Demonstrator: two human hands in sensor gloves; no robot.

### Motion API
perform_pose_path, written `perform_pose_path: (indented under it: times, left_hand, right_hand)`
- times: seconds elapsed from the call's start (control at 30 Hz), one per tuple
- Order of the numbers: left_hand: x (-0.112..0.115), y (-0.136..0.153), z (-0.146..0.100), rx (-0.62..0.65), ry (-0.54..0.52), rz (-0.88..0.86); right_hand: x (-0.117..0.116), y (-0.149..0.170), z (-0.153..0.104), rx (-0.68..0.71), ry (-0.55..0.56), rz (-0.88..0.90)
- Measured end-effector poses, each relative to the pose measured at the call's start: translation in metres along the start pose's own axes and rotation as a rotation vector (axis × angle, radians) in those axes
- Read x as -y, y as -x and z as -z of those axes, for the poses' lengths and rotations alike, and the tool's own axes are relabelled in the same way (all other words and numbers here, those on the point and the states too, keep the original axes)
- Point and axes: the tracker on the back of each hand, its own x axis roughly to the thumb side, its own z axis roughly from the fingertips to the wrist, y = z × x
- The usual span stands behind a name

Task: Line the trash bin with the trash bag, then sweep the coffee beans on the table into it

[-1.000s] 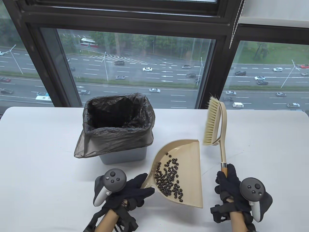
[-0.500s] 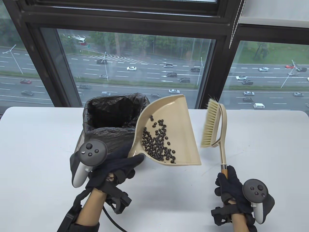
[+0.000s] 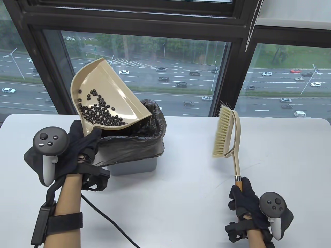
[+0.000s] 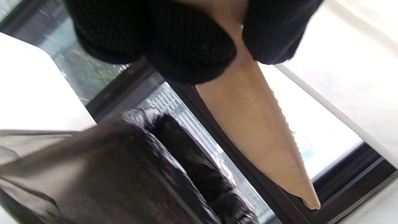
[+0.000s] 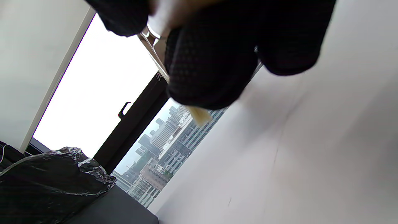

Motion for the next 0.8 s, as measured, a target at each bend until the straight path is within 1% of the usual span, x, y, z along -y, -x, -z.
perform_pose_path:
  times: [0.1,0.17,0.3,0.47,0.6,0.8]
  left_hand:
    - [0.001,0.012,0.001,-0.011,-0.066,0.07]
    - [0.003,0.019,0.0,-0.005,-0.102,0.147]
    - [0.006,0.021,-0.002,0.034,-0.111,0.238]
    - [0.01,0.016,-0.005,0.087,-0.135,0.347]
    - [0.014,0.014,-0.004,0.094,-0.135,0.365]
    - [0.018,0.01,-0.005,0.118,-0.167,0.421]
  right_hand:
    - [-0.001,0.0,0.0,0.0,-0.008,0.006]
    - [-0.001,0.0,0.0,-0.003,-0.012,0.01]
    - [-0.001,-0.001,-0.001,0.001,-0.014,0.007]
    - [-0.001,-0.001,-0.001,0.001,-0.01,0.014]
    - [0.0,-0.001,-0.002,-0.004,-0.008,0.017]
    - [0.0,-0.001,-0.002,-0.001,-0.011,0.015]
